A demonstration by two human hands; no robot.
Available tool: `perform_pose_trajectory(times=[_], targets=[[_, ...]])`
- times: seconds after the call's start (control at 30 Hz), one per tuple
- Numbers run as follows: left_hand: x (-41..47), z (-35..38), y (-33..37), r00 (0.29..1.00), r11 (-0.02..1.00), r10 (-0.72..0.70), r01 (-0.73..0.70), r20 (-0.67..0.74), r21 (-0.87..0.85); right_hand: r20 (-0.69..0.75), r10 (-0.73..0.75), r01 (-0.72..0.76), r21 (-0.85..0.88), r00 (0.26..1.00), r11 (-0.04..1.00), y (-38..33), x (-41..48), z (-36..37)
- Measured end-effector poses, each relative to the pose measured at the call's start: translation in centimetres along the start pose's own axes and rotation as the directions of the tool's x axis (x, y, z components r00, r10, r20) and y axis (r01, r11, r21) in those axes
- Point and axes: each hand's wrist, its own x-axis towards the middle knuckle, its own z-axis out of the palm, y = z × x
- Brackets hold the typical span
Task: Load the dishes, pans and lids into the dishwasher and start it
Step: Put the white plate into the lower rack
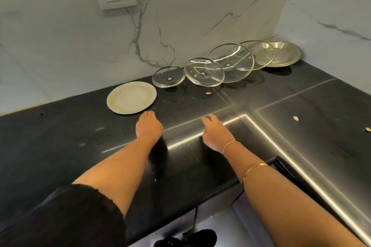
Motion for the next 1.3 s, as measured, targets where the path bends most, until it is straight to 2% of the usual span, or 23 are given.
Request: perform_pose_trajectory(times=[0.2, 0.33, 0.43, 0.57, 0.7, 0.8, 0.9, 0.97, 1.0, 1.07, 1.13, 1.17, 1.23, 1.3], targets=[[5.8, 0.3, -1.7, 0.999, 0.984, 0.048, -0.043, -0.025, 0.174, -0.078, 0.001, 0.001, 0.02, 0.997, 1.0, -0.4, 3.9, 0.9], [8.2, 0.6, -2.7, 1.0, 0.963, 0.02, -0.026, 0.024, 0.268, -0.118, 0.002, 0.0, 0.02, 0.993, 1.0, -0.7, 5.2, 1.8], [8.5, 0.9, -3.3, 0.994, 0.948, 0.106, -0.099, -0.006, 0.303, -0.14, 0.004, -0.003, 0.006, 0.99, 1.0, -0.5, 5.4, 2.4], [7.2, 1.0, -3.3, 0.977, 0.913, 0.213, -0.205, 0.016, 0.352, -0.142, 0.011, -0.009, 0.015, 0.99, 1.0, -0.6, 4.7, 2.7], [4.4, 0.7, -1.9, 0.96, 0.877, 0.251, -0.278, 0.121, 0.391, -0.162, -0.037, 0.046, 0.054, 0.986, 0.997, -0.5, 2.9, 2.6], [1.2, 0.5, 0.2, 0.938, 0.863, 0.302, -0.345, 0.17, 0.368, -0.191, -0.026, 0.054, 0.145, 0.981, 0.988, 0.0, 0.8, 2.2], [-2.6, 0.3, 3.0, 0.913, 0.868, 0.388, -0.407, 0.124, 0.283, -0.22, 0.068, -0.001, 0.294, 0.973, 0.956, 0.8, -1.7, 1.3], [-5.4, 0.3, 4.9, 0.869, 0.833, 0.49, -0.491, 0.075, 0.256, -0.213, 0.21, -0.081, 0.491, 0.954, 0.867, 1.3, -3.6, 0.6], [-6.9, 0.4, 5.8, 0.843, 0.813, 0.535, -0.53, 0.052, 0.241, -0.189, 0.285, -0.113, 0.615, 0.94, 0.78, 1.4, -4.7, 0.1], [-9.7, 0.6, 7.6, 0.802, 0.789, 0.597, -0.588, 0.003, 0.181, -0.069, 0.399, -0.17, 0.828, 0.915, 0.534, 1.3, -6.5, -1.0], [-12.7, 1.2, 9.3, 0.76, 0.756, 0.649, -0.641, -0.028, 0.137, 0.06, 0.429, -0.211, 0.926, 0.901, 0.313, 1.5, -8.5, -2.0], [-14.2, 1.5, 10.0, 0.734, 0.731, 0.679, -0.671, -0.031, 0.126, 0.085, 0.431, -0.207, 0.948, 0.898, 0.243, 1.7, -9.7, -2.4], [-16.6, 2.4, 11.0, 0.651, 0.652, 0.758, -0.753, -0.05, 0.089, 0.077, 0.455, -0.171, 0.97, 0.887, 0.17, 2.5, -11.6, -2.8], [-19.2, 3.2, 12.0, 0.525, 0.529, 0.847, -0.848, -0.081, 0.034, 0.02, 0.518, -0.104, 0.986, 0.855, 0.133, 3.6, -14.0, -3.1]])
